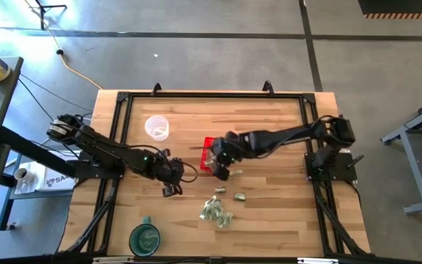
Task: Pick and place Stevia / Truvia into bins
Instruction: Put the stevia packet into the red basket
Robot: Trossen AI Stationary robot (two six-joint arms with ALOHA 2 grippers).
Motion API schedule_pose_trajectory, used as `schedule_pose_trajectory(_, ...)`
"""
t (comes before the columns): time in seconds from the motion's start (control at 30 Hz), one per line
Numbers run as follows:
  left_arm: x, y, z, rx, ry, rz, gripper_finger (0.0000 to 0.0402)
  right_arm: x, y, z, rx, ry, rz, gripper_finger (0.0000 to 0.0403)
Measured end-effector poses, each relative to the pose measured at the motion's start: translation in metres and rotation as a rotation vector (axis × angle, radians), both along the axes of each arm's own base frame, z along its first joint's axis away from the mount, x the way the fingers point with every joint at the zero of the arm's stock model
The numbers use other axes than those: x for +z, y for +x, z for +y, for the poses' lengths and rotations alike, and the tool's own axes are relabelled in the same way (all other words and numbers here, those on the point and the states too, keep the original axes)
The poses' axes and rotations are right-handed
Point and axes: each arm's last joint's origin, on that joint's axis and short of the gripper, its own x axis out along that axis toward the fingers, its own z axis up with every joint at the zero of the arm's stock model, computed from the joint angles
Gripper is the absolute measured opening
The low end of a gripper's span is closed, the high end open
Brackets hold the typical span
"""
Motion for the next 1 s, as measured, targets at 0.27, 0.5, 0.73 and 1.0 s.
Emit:
schedule_pose_trajectory(0.27, 0.0, -0.004, -0.014, -0.017, -0.012, -0.013, 0.0097, -0.016, 0.001, -0.021, -0.008, 0.131, 0.162, 0.0125)
schedule_pose_trajectory(0.5, 0.001, -0.011, -0.031, -0.041, 0.01, -0.036, 0.0097, -0.025, -0.025, 0.025, 0.156, 0.051, 0.394, 0.0243)
schedule_pose_trajectory(0.73, 0.001, -0.011, -0.031, -0.036, 0.029, -0.042, 0.0097, -0.064, -0.026, 0.032, 0.159, 0.002, 0.407, 0.0269)
schedule_pose_trajectory(1.0, 0.0, -0.013, -0.03, -0.037, 0.04, -0.022, 0.0097, -0.094, -0.03, 0.027, 0.151, 0.015, 0.46, 0.018)
